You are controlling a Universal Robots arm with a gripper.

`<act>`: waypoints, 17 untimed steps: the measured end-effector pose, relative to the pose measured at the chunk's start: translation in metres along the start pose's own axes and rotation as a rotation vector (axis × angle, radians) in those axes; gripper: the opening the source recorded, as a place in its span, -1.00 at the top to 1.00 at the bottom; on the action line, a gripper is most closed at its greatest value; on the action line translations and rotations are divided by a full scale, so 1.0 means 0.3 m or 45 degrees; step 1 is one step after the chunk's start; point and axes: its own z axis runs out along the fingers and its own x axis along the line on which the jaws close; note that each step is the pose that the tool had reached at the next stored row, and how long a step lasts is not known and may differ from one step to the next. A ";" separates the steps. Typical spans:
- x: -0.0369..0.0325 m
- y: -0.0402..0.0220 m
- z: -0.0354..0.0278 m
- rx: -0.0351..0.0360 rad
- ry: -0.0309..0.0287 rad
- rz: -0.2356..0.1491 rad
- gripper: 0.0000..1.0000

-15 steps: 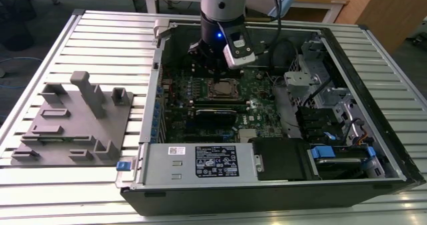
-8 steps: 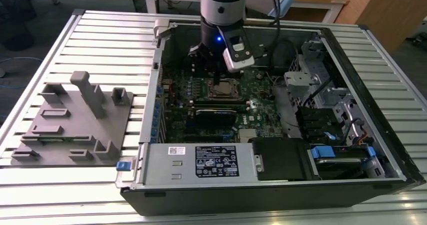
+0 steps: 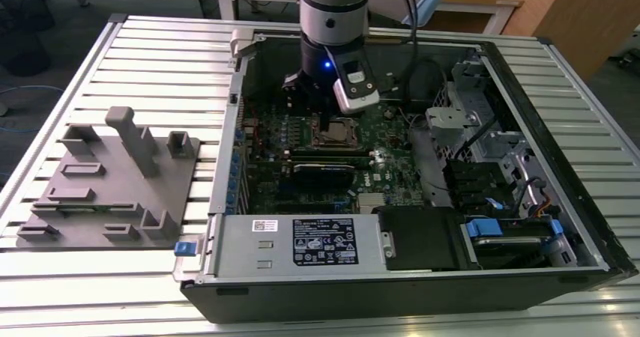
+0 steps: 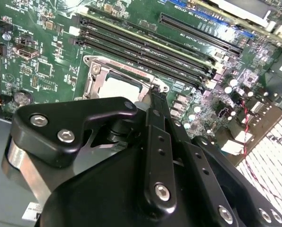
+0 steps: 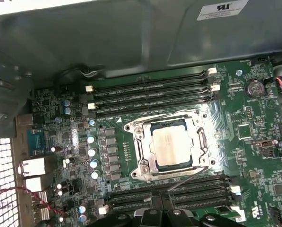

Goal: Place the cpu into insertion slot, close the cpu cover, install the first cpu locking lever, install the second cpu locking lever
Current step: 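Install the second cpu locking lever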

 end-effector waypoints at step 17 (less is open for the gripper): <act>0.001 -0.001 0.020 0.0046 -0.0013 -0.004 0.79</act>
